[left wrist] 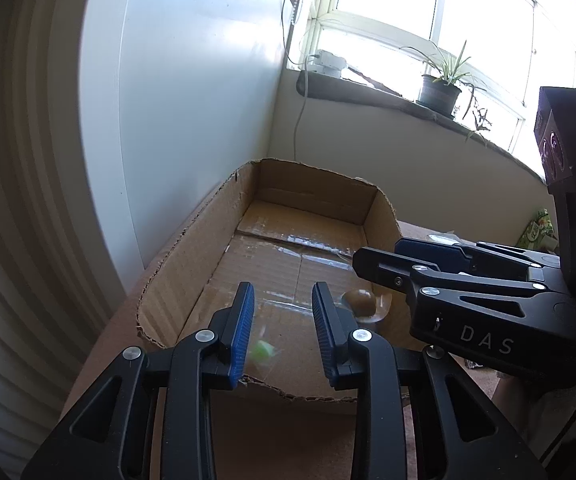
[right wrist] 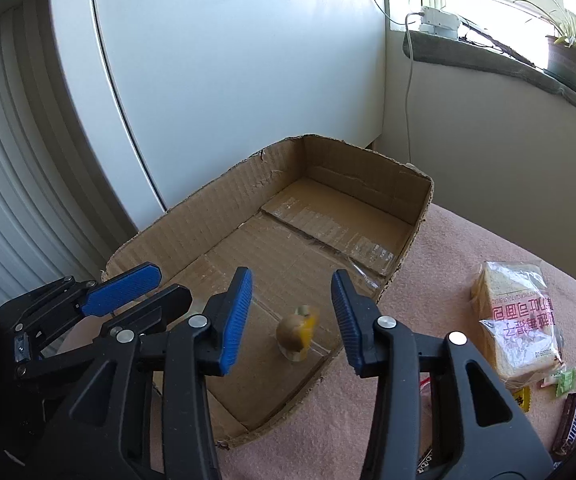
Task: Organize snacks
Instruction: 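Carry both snacks into the cardboard box and open both grippers to release them, then grasp the black patterned candy with left gripper while right grasps the green wrapped candy, then carry both candies over the cardboard box and open both grippers to drop them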
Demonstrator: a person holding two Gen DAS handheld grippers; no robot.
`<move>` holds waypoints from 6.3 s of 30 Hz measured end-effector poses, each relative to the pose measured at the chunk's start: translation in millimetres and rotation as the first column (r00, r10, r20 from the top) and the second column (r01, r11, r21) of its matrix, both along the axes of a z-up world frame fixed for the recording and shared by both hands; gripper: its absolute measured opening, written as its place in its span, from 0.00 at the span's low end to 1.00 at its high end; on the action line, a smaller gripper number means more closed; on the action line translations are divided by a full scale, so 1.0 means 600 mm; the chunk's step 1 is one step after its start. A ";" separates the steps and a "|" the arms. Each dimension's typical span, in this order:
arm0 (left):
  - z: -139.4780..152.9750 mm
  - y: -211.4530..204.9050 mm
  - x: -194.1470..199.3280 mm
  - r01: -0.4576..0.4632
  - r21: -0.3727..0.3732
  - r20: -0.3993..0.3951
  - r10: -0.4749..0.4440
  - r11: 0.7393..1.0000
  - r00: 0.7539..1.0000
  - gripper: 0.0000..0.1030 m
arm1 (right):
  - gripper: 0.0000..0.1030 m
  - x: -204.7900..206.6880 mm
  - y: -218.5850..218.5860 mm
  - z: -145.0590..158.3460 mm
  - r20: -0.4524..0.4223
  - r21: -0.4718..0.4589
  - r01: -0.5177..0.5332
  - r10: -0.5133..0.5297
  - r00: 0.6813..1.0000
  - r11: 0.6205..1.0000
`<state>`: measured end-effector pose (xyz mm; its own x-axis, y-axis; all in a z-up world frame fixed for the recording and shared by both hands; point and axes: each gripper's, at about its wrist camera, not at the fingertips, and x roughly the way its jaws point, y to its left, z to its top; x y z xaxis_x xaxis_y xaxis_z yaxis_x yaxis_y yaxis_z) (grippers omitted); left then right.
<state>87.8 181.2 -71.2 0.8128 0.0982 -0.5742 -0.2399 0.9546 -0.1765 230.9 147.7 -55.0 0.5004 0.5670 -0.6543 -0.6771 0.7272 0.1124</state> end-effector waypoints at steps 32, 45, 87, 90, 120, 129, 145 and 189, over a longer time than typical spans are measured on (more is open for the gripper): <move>0.057 -0.136 -0.043 0.217 -0.005 0.028 -0.216 0.976 0.976 0.28 | 0.62 -0.109 -0.308 0.049 0.050 0.039 0.246 -0.248 0.967 0.968; 0.006 -0.224 0.025 0.412 -0.071 -0.039 -0.415 0.909 0.909 0.34 | 0.61 -0.128 -0.470 -0.028 -0.042 -0.010 0.416 -0.416 0.908 0.909; -0.077 -0.300 0.105 0.547 -0.023 -0.268 -0.532 0.837 0.803 0.44 | 0.38 -0.043 -0.396 -0.122 -0.112 -0.155 0.229 -0.247 0.962 0.961; -0.077 -0.305 0.100 0.557 -0.005 -0.268 -0.538 0.830 0.799 0.36 | 0.28 -0.049 -0.394 -0.121 -0.105 -0.163 0.228 -0.246 0.963 0.960; -0.019 -0.274 0.076 0.543 -0.075 -0.095 -0.548 0.836 0.831 0.09 | 0.22 -0.065 -0.403 -0.083 -0.086 -0.095 0.295 -0.303 0.949 0.951; 0.022 -0.199 0.070 0.457 -0.107 0.006 -0.459 0.883 0.889 0.08 | 0.22 -0.060 -0.359 -0.023 -0.038 -0.031 0.259 -0.260 0.965 0.965; 0.041 -0.040 0.061 0.202 -0.125 0.067 -0.195 0.971 0.979 0.08 | 0.22 -0.056 -0.213 0.038 0.031 0.009 0.094 -0.094 0.995 0.996; 0.017 0.043 0.042 0.019 -0.100 0.019 -0.017 0.995 1.000 0.15 | 0.23 -0.034 -0.015 0.012 0.000 -0.008 -0.107 0.107 0.994 0.994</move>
